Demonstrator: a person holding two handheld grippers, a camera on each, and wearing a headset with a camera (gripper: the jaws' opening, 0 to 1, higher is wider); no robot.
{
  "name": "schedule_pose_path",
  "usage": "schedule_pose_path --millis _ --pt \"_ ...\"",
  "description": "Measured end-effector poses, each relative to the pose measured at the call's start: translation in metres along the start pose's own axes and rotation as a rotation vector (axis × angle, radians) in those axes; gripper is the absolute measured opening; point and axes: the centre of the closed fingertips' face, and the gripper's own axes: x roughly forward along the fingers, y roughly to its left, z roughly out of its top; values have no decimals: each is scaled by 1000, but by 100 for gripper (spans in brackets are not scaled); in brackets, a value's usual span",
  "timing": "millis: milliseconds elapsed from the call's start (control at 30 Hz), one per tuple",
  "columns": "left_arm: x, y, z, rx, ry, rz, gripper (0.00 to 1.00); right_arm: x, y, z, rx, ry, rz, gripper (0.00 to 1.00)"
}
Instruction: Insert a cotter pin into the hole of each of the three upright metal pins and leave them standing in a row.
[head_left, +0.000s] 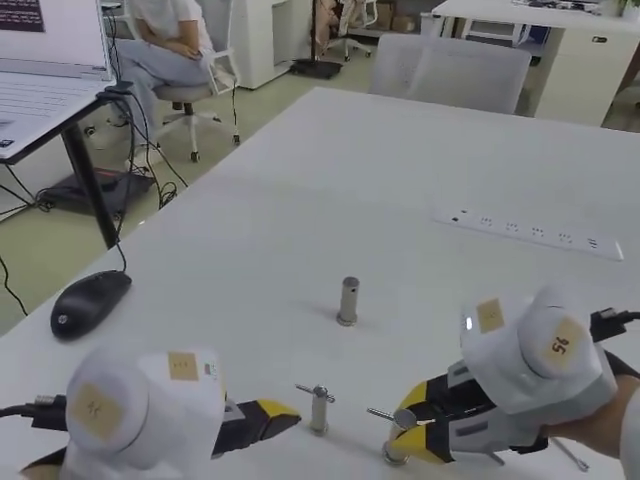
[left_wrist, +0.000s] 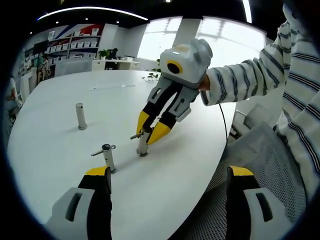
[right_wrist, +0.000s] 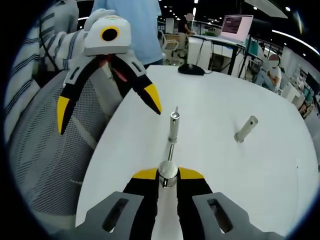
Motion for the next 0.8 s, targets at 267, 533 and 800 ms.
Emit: schedule_pose_path --millis 267,533,800 --pt "-1 2 -1 -4 2 4 96 1 -2 3 0 -19 10 13" --pt "-1 4 -1 -1 8 13 96 1 -1 3 10 -39 34 13" --pt "0 5 -2 -2 13 14 96 2 -2 3 -3 -49 39 13"
